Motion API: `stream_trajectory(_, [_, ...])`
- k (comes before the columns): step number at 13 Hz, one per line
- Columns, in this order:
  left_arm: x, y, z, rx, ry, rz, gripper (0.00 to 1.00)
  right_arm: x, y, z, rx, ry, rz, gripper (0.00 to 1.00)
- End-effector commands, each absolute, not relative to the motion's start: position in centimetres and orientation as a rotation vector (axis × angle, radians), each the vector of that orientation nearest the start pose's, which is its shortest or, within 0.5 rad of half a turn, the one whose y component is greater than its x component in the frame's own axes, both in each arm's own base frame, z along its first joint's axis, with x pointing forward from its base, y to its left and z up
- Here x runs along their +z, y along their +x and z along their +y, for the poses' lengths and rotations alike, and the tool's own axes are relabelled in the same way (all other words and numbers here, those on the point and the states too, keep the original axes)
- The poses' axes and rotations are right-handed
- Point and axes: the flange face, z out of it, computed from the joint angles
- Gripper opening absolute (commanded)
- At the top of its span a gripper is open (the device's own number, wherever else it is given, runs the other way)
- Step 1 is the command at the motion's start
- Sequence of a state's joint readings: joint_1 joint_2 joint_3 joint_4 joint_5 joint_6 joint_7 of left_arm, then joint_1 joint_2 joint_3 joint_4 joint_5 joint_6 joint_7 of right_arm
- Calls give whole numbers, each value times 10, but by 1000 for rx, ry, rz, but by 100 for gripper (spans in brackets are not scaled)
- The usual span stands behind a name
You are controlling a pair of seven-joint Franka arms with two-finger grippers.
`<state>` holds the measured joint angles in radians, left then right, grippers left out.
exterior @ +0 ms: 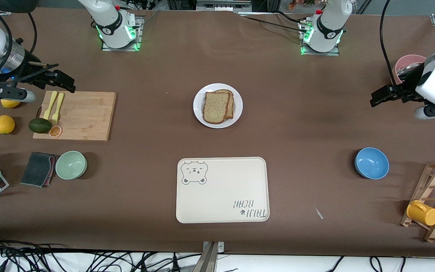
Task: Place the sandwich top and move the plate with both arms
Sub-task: 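Open the right gripper and withdraw it toward the cutting board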
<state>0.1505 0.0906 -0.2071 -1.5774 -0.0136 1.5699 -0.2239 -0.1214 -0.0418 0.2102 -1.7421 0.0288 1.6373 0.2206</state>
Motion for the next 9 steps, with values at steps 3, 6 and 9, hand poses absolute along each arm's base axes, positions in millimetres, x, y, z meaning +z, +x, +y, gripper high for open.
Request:
stream_trajectory(3, [528,583,-32,172,-3191,-308,100,575,549,27,70,-3123,198,100])
stream_trajectory(6, [508,583,-32,174,-3224,-339,100,573,551,24,60,-3123,226,99])
stream_trajectory(9, [484,581,-16,169,-3263,-412,100,571,551,30,75,-3123,212,99])
